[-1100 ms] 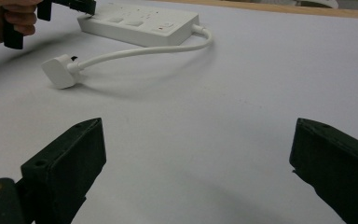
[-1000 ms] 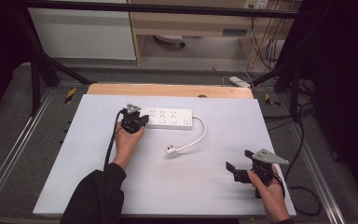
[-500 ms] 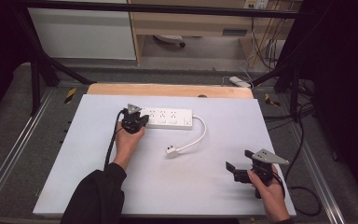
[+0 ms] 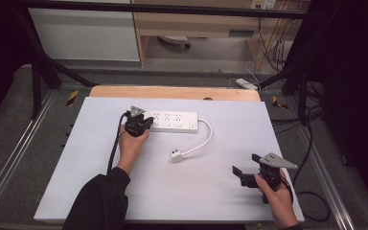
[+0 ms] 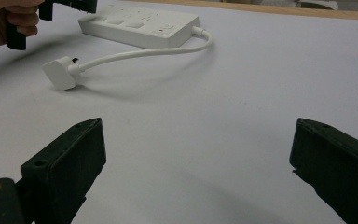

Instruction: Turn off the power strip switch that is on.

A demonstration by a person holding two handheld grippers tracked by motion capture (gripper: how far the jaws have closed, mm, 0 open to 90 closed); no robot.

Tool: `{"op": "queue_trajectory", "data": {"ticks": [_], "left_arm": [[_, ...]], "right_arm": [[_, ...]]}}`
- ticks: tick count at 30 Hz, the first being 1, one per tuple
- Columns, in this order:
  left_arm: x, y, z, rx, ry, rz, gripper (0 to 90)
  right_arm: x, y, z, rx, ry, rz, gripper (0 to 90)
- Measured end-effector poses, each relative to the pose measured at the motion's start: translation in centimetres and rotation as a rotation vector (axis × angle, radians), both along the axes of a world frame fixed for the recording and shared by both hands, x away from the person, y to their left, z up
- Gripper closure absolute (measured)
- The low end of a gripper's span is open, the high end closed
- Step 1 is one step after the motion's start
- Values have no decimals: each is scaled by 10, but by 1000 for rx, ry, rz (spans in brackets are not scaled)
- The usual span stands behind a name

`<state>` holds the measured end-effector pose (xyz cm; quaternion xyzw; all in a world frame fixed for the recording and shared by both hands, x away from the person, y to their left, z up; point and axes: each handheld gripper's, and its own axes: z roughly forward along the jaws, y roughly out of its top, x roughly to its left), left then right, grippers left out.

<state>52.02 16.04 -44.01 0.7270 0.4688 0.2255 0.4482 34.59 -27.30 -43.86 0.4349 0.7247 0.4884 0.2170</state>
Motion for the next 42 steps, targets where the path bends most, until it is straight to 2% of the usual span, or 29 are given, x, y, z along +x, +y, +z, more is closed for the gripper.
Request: {"op": "queue_trajectory", "data": {"ticks": [13,21,29,34,42], "left_arm": [[-3,0,6,-26,-15,-20,900],[-6,-1,11,-44,-42,-46,900],[-9,1,18,-53,-64,-47,895],[-11,1,23,-52,-78,-51,791],[-16,2,34,-88,-89,-28,455]], "right_arm": [[0,0,0,-1,1,1,40],[0,1,0,1,0,2,40],[0,1,0,2,2,-1,40],[0,2,0,1,1,-4,40],[0,2,-1,0,3,-4,39]]}}
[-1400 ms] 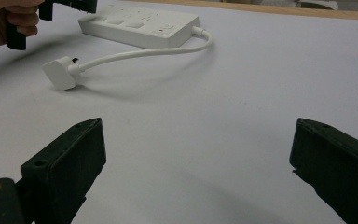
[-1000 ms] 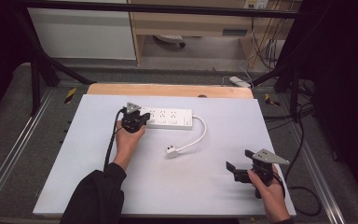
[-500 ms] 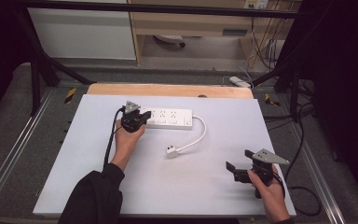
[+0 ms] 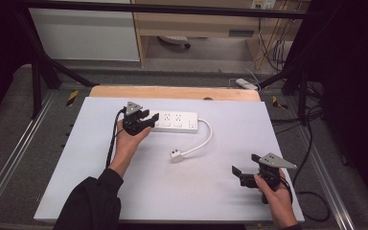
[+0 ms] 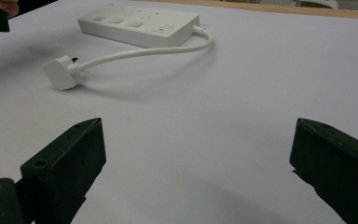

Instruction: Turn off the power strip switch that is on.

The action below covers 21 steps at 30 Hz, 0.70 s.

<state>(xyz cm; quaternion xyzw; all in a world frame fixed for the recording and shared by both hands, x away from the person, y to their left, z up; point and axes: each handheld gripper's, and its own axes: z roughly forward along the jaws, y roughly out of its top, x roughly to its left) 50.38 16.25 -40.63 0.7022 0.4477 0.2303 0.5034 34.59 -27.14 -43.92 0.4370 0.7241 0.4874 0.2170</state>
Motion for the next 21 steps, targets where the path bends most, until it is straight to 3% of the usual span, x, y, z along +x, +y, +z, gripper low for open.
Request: {"op": "queue_trajectory", "data": {"ticks": [3,9,13,18,21], "left_arm": [[-2,2,4,-18,10,-1,382],[-6,4,12,-1,4,6,224],[-11,7,19,-14,4,-8,128],[-18,13,26,-19,10,-19,97],[-24,18,31,-43,25,-33,97]], "right_arm": [[0,0,0,-1,1,2,39],[0,0,0,1,2,2,39],[0,1,0,-2,1,4,38],[0,1,0,-1,3,4,37],[0,1,0,1,1,6,37]]}}
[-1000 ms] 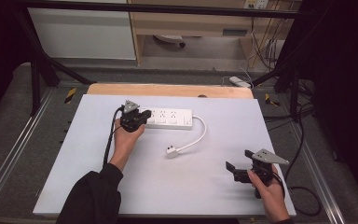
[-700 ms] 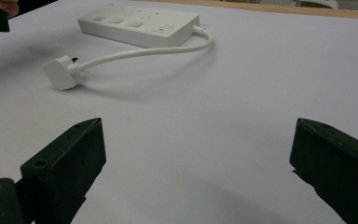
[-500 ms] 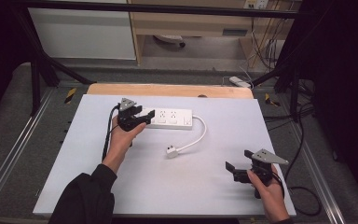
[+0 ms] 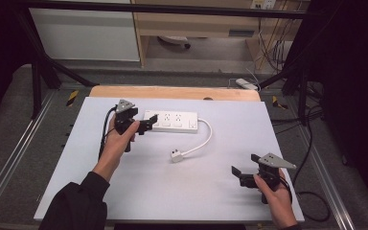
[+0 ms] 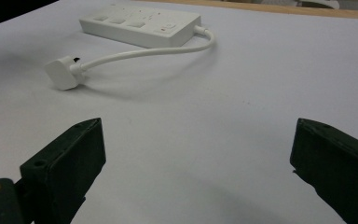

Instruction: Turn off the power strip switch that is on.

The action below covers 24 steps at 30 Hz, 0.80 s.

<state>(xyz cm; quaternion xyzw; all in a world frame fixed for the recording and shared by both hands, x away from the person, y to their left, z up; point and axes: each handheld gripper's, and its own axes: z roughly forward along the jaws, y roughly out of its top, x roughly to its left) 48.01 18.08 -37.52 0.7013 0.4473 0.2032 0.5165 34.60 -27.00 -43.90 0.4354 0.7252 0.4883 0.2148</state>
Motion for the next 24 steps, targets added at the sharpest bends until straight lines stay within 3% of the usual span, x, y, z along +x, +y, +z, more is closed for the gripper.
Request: {"op": "queue_trajectory", "data": {"ticks": [2,8,24], "left_arm": [[-5,4,4,-16,4,-6,97],[-18,19,14,2,-9,3,87],[-61,56,21,-16,-25,-9,78]], "right_arm": [[1,0,0,18,4,-1,37],[0,-1,0,13,2,-3,37],[0,1,0,1,1,6,37]]}}
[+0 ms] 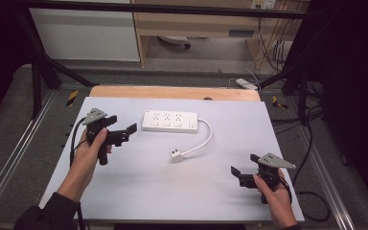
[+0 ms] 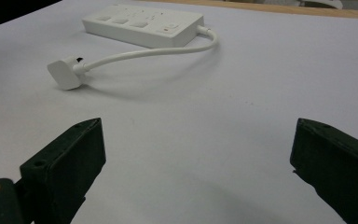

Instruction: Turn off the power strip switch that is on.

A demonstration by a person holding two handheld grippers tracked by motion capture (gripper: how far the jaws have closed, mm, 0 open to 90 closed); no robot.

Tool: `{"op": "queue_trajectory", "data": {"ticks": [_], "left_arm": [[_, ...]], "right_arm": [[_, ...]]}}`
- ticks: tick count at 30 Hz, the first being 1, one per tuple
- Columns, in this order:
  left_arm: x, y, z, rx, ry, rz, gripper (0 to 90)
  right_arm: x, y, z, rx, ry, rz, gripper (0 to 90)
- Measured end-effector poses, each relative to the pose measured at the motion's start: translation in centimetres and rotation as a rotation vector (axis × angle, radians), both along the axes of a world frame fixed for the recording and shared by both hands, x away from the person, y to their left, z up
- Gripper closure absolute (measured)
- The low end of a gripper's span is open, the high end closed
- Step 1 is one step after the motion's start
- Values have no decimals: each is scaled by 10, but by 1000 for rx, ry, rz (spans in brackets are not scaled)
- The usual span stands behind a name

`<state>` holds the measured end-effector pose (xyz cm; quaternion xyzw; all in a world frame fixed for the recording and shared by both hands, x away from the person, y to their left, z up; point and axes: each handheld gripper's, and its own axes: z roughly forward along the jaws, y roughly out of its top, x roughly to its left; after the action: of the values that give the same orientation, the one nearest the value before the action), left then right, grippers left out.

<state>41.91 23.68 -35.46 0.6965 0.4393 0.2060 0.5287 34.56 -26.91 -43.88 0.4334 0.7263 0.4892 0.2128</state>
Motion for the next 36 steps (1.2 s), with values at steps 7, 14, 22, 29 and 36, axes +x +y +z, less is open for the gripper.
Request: {"op": "queue_trajectory", "data": {"ticks": [7,14,22,29,36], "left_arm": [[-20,7,0,18,-29,0,77],[-39,12,-1,7,-42,-3,77],[-58,15,-3,7,-63,-7,76],[-69,14,-7,18,-64,-27,75],[-78,12,-16,44,-60,-44,74]], "right_arm": [[1,0,0,-1,4,2,37],[0,0,0,-1,5,0,37],[0,0,-1,-2,6,-3,37],[0,0,-1,-2,5,-2,37],[0,0,0,-3,5,-4,37]]}}
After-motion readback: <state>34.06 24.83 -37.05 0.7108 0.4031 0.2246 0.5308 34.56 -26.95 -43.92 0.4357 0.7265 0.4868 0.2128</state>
